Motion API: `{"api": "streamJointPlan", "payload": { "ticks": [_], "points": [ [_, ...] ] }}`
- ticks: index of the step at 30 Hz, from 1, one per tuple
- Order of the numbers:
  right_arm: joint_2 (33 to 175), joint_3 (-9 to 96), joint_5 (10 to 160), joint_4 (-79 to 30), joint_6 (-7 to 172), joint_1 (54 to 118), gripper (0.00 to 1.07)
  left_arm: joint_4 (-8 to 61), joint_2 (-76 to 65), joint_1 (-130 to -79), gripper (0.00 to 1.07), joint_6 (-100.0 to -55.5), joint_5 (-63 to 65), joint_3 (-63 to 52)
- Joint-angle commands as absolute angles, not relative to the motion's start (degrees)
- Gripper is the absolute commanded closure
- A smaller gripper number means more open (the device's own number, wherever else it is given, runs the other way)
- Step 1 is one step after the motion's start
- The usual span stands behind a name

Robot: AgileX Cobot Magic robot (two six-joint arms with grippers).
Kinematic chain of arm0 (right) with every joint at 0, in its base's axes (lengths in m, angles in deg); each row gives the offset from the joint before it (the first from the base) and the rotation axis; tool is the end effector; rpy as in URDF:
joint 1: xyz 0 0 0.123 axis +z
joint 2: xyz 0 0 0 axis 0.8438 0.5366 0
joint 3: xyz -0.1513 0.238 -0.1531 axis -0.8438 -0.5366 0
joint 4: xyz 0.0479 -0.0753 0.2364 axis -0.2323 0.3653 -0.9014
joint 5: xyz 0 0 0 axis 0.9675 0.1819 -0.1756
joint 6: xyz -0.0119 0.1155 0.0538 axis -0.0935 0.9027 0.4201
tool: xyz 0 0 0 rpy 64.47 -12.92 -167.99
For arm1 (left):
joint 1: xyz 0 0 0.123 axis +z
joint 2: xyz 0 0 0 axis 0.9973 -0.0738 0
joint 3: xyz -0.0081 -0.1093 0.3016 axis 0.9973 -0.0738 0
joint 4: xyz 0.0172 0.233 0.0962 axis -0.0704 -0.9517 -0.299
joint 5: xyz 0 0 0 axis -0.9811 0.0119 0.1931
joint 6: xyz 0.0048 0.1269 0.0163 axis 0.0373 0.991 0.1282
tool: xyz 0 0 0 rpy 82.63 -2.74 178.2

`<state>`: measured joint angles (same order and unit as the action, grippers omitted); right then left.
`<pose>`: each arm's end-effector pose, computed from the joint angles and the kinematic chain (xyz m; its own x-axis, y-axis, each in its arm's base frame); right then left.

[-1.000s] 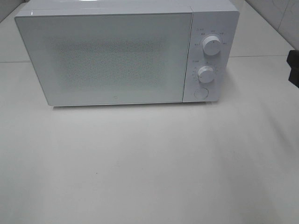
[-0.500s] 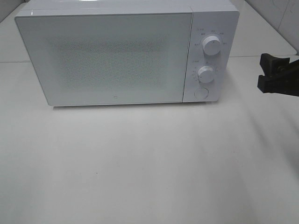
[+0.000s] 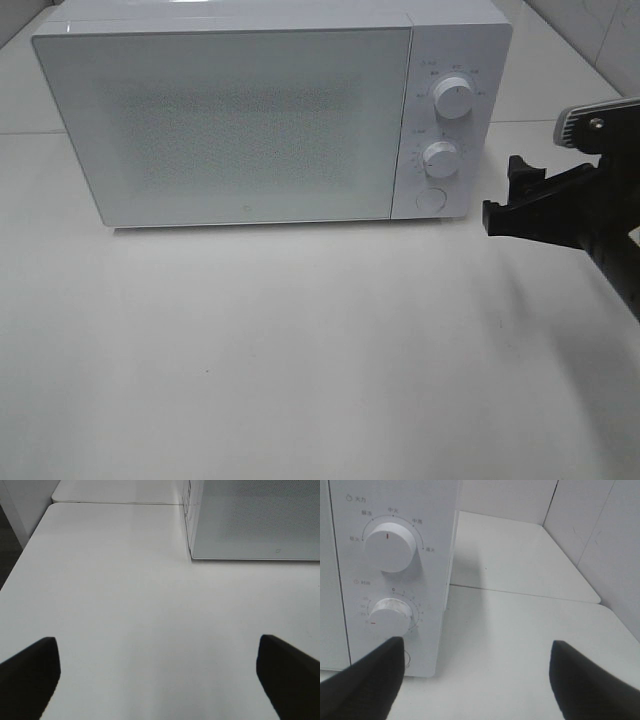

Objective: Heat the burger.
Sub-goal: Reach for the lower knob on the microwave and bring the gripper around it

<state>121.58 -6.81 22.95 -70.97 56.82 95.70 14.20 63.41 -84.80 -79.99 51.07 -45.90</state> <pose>0.2427 0.0824 0.2136 -0.1126 -0.1886 -0.9756 0.0462 0.9798 -0.1948 -0.0102 -0.0051 0.2651 -0.4441 -0.0017 -0.8960 0.0204 0.9997 -0.0120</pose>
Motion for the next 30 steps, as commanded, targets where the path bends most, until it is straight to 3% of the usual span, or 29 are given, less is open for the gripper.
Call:
{"api": "streamJointPlan", "payload": {
  "ticks": [1,11,30],
  "points": [
    [123.13,-5.61,20.43,-73.04,56.07,97.59,0.31,14.31,63.12,-84.68,0.06,-80.33,51.07,-45.90],
    [130.92,1.21,19.06,-75.96,57.16,102.24,0.31,14.31,63.12,-84.68,0.06,-80.33,51.07,-45.90],
    [141.86,8.43,18.14,-71.49,62.21,101.20,0.31,14.31,63.12,-84.68,0.06,-80.33,51.07,-45.90]
  ]
}}
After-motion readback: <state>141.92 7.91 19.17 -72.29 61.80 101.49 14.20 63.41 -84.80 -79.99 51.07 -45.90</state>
